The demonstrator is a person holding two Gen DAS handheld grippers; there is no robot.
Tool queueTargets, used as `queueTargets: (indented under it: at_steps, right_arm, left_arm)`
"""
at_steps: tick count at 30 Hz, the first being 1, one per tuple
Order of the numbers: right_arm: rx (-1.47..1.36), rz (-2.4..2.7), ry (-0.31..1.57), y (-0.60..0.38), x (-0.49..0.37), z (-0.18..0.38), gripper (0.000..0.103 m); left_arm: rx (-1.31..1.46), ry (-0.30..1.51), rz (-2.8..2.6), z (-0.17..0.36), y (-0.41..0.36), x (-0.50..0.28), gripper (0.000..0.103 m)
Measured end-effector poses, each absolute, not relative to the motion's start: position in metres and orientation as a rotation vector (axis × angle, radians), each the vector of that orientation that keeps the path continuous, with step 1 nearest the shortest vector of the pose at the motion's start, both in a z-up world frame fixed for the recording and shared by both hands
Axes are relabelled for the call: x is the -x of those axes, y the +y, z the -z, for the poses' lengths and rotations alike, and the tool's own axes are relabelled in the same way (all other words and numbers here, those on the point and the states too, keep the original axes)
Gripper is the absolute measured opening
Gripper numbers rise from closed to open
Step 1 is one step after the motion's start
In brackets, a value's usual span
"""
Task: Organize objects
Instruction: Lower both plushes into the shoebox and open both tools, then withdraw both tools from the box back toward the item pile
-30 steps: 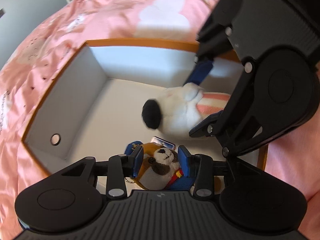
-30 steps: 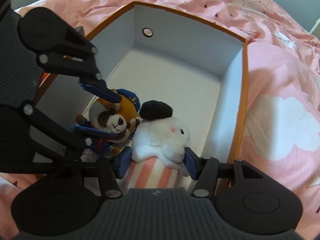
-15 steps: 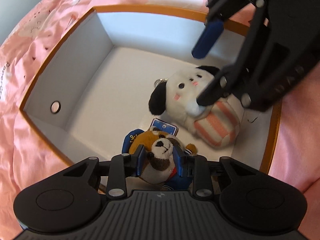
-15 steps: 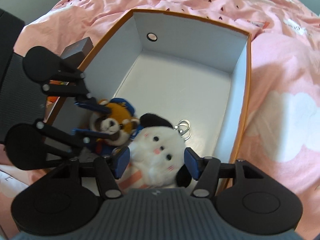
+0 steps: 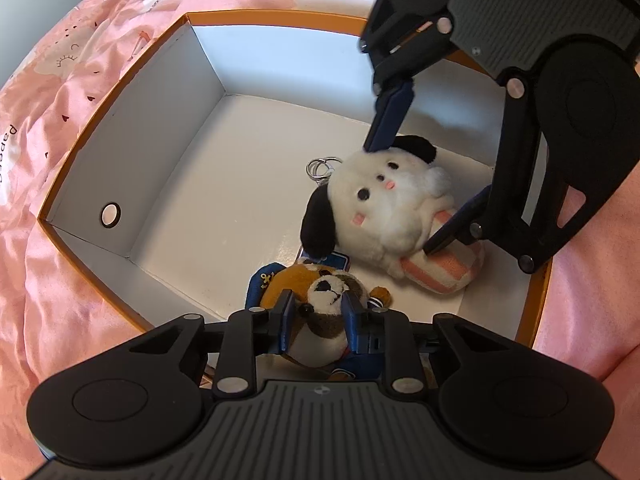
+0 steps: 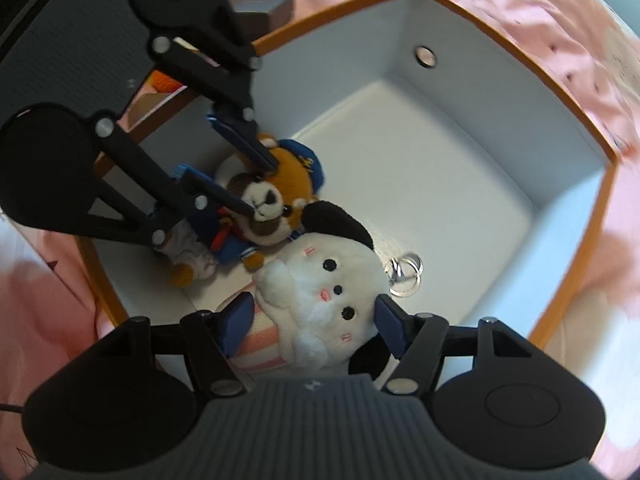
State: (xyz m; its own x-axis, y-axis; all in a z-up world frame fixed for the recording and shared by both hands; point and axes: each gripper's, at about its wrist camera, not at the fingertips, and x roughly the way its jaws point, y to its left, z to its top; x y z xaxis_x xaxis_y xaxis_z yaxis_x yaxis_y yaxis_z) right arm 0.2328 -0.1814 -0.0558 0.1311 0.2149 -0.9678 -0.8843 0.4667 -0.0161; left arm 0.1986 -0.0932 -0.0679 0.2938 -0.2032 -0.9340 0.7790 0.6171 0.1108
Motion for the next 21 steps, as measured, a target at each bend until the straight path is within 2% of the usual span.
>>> queueTargets:
  at_steps: [8,12,21]
  right_arm:
    - [0.713,-0.993,1.152,-0.177,-0.236,0.053,0.058]
    - [0.809,-1.045,1.079,-0.176,-0.226,0.056,0.057]
    - [0.79,-0.97,1.096,-0.179,-0.228,0.046,0.061]
  left_arm:
    - [-0.673,1.075,0.749,0.066,-0.09,-0.193,0.023]
    - [-0.675,1.08,0.757,0.069,-0.09,-0.193,0.023]
    - [-0.56,1.043,0.728,0.059,-0.082,-0.192,0.026]
